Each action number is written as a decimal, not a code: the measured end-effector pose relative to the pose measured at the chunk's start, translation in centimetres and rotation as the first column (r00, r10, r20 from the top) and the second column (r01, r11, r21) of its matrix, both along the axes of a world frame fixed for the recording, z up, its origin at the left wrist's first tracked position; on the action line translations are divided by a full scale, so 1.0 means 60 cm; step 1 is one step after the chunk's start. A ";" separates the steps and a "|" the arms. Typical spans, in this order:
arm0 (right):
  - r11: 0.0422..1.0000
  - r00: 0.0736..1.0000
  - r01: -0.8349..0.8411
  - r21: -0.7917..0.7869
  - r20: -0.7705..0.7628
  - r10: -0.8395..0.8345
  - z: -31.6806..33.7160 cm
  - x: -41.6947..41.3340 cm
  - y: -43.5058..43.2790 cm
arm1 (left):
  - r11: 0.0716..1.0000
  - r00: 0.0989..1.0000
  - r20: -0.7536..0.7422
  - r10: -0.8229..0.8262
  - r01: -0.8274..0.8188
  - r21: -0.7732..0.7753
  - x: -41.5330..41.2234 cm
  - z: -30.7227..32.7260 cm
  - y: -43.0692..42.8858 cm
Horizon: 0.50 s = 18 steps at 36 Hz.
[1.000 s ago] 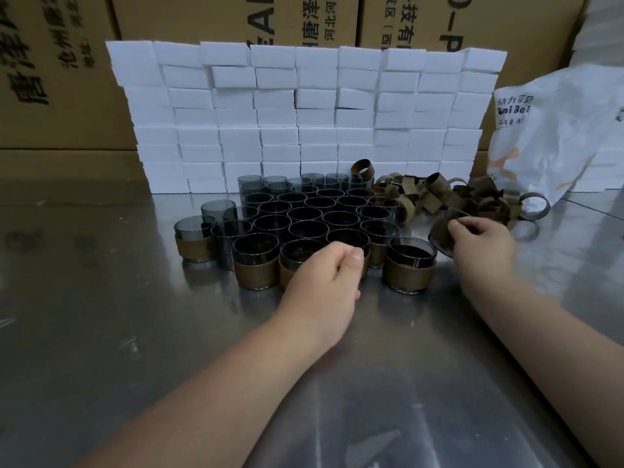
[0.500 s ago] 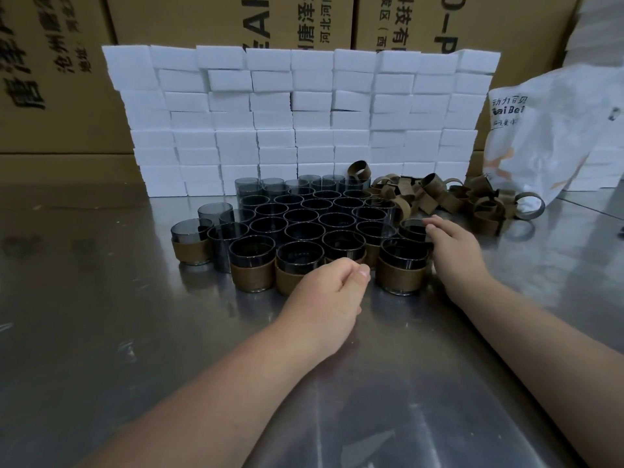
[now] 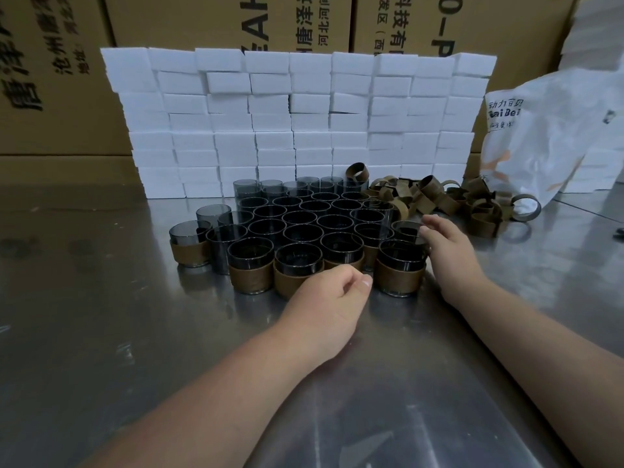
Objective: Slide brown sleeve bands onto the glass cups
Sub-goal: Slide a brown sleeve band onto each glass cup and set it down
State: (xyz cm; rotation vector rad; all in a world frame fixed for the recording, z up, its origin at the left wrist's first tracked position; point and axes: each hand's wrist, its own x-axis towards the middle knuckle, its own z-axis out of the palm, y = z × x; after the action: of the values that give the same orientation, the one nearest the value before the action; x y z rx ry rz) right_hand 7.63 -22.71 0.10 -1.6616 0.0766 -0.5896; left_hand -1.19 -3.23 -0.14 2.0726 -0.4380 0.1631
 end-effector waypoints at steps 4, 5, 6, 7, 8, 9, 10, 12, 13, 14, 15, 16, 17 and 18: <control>0.995 0.997 0.065 0.079 -0.055 -0.061 0.000 0.005 -0.011 | 1.000 1.000 -0.011 0.014 -0.014 0.006 0.001 0.000 0.000; 0.990 0.991 0.120 0.076 -0.064 -0.115 0.000 0.007 -0.016 | 1.000 1.000 -0.015 0.019 -0.019 0.008 0.001 0.000 0.001; 0.981 0.983 0.176 0.079 -0.071 -0.170 0.000 0.009 -0.022 | 1.000 1.000 -0.019 0.025 -0.025 0.009 0.001 0.000 0.001; 0.970 0.972 0.227 0.089 -0.081 -0.220 -0.001 0.012 -0.027 | 1.000 0.999 -0.021 0.030 -0.030 0.008 0.001 0.000 0.001; 0.957 0.960 0.271 0.105 -0.098 -0.262 -0.002 0.014 -0.031 | 0.999 0.999 -0.023 0.034 -0.034 0.006 0.002 0.000 0.001; 0.945 0.949 0.308 0.112 -0.113 -0.296 -0.003 0.016 -0.034 | 0.999 0.999 -0.025 0.037 -0.036 0.009 0.002 0.000 0.001; 0.935 0.938 0.339 0.105 -0.123 -0.326 -0.006 0.018 -0.036 | 0.999 0.999 -0.024 0.039 -0.038 0.017 0.003 0.000 0.001; 0.920 0.920 0.383 0.086 -0.122 -0.372 -0.009 0.021 -0.039 | 0.998 0.999 -0.026 0.043 -0.042 0.037 0.003 0.000 0.001; 0.915 0.914 0.397 0.075 -0.123 -0.386 -0.008 0.023 -0.040 | 0.998 0.998 -0.031 0.046 -0.045 0.042 0.004 0.000 0.001; 0.913 0.909 0.406 0.047 -0.125 -0.398 -0.006 0.024 -0.043 | 0.998 0.998 -0.038 0.048 -0.046 0.045 0.004 -0.001 0.001; 0.911 0.904 0.413 -0.004 -0.116 -0.410 -0.004 0.026 -0.047 | 0.998 0.998 -0.046 0.047 -0.045 0.049 0.003 -0.001 0.001; 0.905 0.900 0.417 -0.082 -0.101 -0.423 -0.001 0.027 -0.054 | 0.998 0.998 -0.053 0.042 -0.039 0.057 0.003 -0.001 0.000; 0.892 0.897 0.417 -0.177 -0.079 -0.435 0.002 0.029 -0.063 | 0.998 0.998 -0.059 0.033 -0.030 0.061 0.001 -0.002 0.000; 0.869 0.895 0.412 -0.276 -0.058 -0.443 0.005 0.032 -0.075 | 0.998 0.998 -0.066 0.021 -0.017 0.060 0.000 -0.001 -0.001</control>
State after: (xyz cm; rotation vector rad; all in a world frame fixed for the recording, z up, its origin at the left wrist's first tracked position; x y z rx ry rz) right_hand 9.54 -27.21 0.37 -1.9486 0.4875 -0.8626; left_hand -1.17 -3.27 -0.19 2.1342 -0.3867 0.0936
